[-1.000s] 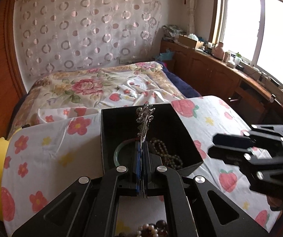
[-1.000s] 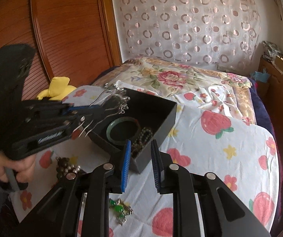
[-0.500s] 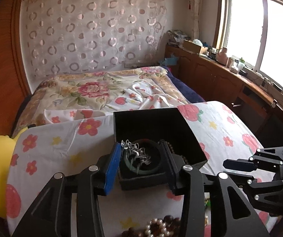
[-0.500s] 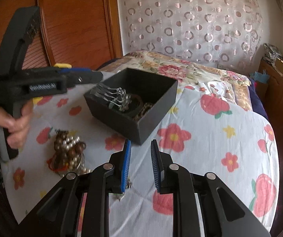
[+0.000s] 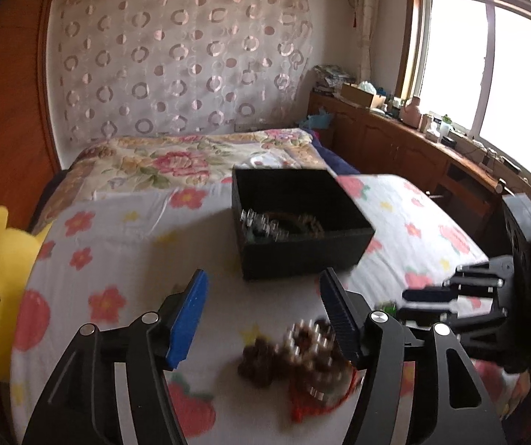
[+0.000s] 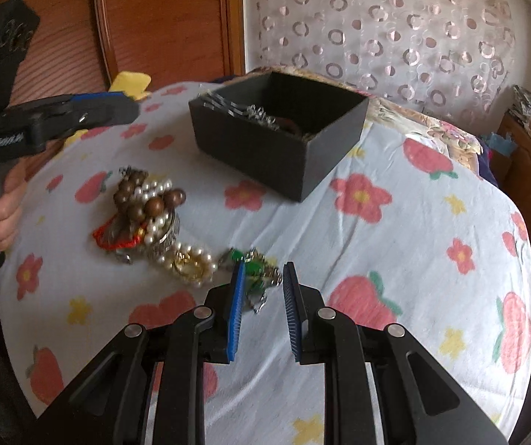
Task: Organize jewelry
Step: 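Grasp the brown wooden bead bracelet with the left gripper and lift it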
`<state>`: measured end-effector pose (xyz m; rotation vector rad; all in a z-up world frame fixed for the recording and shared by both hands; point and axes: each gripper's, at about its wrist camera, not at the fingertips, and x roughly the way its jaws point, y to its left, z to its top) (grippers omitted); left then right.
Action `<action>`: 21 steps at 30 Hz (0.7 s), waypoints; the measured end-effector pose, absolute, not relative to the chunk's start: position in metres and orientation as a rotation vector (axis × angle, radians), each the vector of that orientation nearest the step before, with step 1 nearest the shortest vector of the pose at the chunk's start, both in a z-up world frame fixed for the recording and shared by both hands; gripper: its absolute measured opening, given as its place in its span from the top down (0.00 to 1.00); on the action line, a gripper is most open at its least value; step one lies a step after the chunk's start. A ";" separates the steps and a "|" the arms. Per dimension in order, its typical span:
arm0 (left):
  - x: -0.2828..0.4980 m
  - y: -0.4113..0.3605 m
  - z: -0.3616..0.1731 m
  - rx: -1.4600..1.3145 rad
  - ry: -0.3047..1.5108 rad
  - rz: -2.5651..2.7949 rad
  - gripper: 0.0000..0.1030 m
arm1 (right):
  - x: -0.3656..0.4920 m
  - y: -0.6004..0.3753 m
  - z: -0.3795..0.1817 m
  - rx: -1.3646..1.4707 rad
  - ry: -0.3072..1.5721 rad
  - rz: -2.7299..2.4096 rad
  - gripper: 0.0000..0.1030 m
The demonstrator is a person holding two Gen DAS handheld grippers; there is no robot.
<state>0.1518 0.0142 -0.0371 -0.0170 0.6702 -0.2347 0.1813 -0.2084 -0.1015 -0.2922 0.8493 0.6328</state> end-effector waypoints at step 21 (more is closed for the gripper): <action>0.138 0.042 -0.082 -0.020 0.830 -0.260 0.59 | 0.186 -0.205 -0.108 -0.296 0.856 0.581 0.64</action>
